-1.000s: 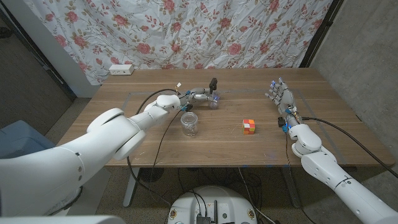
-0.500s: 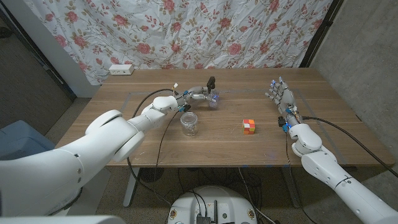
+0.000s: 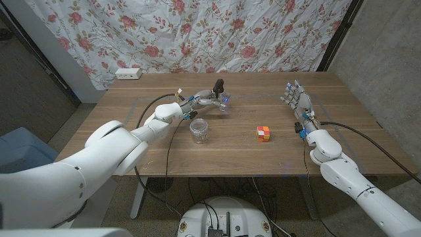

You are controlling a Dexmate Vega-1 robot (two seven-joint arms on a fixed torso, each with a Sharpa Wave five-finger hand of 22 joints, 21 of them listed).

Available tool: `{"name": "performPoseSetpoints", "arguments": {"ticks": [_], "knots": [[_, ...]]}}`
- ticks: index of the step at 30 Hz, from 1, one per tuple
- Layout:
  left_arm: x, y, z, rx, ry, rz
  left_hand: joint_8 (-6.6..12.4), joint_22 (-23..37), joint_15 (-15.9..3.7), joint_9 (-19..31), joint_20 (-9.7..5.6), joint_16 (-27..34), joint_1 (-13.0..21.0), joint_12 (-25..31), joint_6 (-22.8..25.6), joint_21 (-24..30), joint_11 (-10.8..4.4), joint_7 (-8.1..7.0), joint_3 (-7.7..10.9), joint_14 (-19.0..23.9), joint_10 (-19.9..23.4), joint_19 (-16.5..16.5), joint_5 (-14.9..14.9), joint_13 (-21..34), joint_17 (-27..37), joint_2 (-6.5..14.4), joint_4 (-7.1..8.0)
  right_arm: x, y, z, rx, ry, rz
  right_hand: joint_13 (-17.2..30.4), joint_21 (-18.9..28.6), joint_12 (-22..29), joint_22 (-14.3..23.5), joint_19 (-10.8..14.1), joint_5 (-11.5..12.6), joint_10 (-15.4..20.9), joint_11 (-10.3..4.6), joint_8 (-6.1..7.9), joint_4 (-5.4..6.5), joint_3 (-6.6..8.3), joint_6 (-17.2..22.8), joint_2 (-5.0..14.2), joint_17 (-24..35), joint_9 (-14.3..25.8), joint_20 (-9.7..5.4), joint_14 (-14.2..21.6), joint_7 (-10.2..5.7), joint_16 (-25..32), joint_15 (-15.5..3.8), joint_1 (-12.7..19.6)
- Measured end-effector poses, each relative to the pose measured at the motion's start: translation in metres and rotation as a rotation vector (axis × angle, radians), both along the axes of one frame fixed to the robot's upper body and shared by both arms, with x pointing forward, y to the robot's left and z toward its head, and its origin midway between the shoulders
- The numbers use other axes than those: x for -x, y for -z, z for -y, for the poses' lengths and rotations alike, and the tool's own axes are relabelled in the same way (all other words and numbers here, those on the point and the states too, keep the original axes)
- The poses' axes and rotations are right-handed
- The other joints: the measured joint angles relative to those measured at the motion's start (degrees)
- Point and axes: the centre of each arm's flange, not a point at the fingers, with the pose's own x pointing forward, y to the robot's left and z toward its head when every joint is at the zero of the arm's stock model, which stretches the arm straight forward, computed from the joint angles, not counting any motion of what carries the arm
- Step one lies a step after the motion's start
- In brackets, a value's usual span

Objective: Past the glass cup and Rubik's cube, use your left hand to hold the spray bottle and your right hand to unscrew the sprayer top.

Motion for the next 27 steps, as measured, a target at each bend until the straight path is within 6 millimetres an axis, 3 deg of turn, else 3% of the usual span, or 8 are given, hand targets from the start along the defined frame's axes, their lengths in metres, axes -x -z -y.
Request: {"name": "performPoseSetpoints", "arguments": {"ticks": [27], "knots": [[0.024, -0.015, -0.032, -0.017, 0.022, 0.064, 1.77, 0.0, -0.20, 0.8, -0.31, 1.2, -1.0, 0.4, -0.8, 0.0, 0.63, 0.32, -2.46, 0.2, 0.6, 0.9, 0.0, 1.9, 0.8, 1.1, 0.23, 0.008, -0.019, -0.015, 0.127, 0.006, 0.003, 0.0, -0.9, 0.0, 0.0, 0.4, 0.0, 0.0, 0.00, 0.00, -0.47, 0.15, 0.0, 0.00, -0.4, 0.0, -0.42, 0.0, 0.00, 0.2, 0.00, 0.0]]}}
